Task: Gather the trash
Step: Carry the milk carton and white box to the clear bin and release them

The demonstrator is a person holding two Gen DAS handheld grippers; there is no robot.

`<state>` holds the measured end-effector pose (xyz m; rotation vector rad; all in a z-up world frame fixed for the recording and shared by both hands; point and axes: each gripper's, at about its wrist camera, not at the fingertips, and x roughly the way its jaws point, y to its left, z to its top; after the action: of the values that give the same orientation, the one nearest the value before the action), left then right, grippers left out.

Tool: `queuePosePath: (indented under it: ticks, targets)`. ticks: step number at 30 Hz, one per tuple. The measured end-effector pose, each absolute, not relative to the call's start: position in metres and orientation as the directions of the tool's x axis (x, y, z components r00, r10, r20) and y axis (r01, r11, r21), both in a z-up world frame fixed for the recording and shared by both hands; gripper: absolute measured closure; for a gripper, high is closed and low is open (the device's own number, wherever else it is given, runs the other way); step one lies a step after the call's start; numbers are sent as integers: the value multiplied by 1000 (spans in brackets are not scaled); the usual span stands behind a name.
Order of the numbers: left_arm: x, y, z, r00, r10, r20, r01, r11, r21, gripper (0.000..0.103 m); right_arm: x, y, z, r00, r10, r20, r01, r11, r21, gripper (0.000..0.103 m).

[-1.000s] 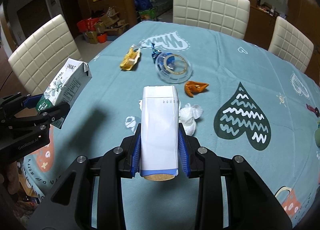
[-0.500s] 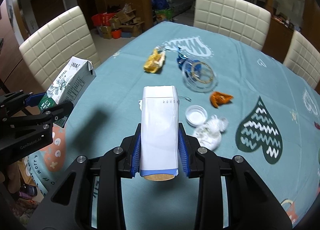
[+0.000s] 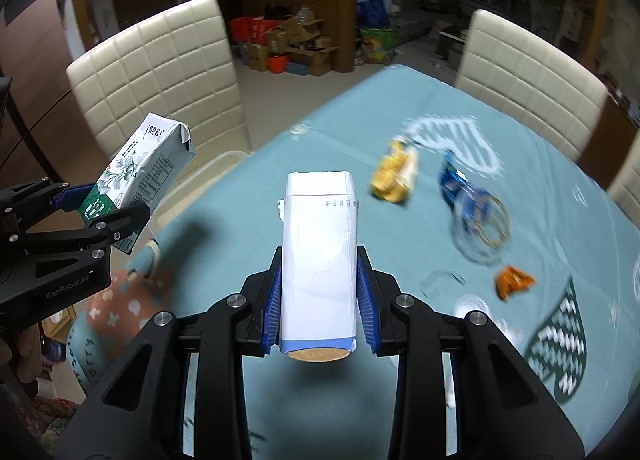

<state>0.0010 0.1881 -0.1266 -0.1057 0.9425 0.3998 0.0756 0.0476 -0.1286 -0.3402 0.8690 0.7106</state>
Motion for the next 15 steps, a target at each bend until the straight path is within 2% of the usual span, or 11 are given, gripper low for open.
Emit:
queuePosePath:
  ticks: [15]
  targets:
    - [19,278,-141,446,360,-819,-495,862,109,53,101,157,-136,356,500,-790,-806,592,12,68]
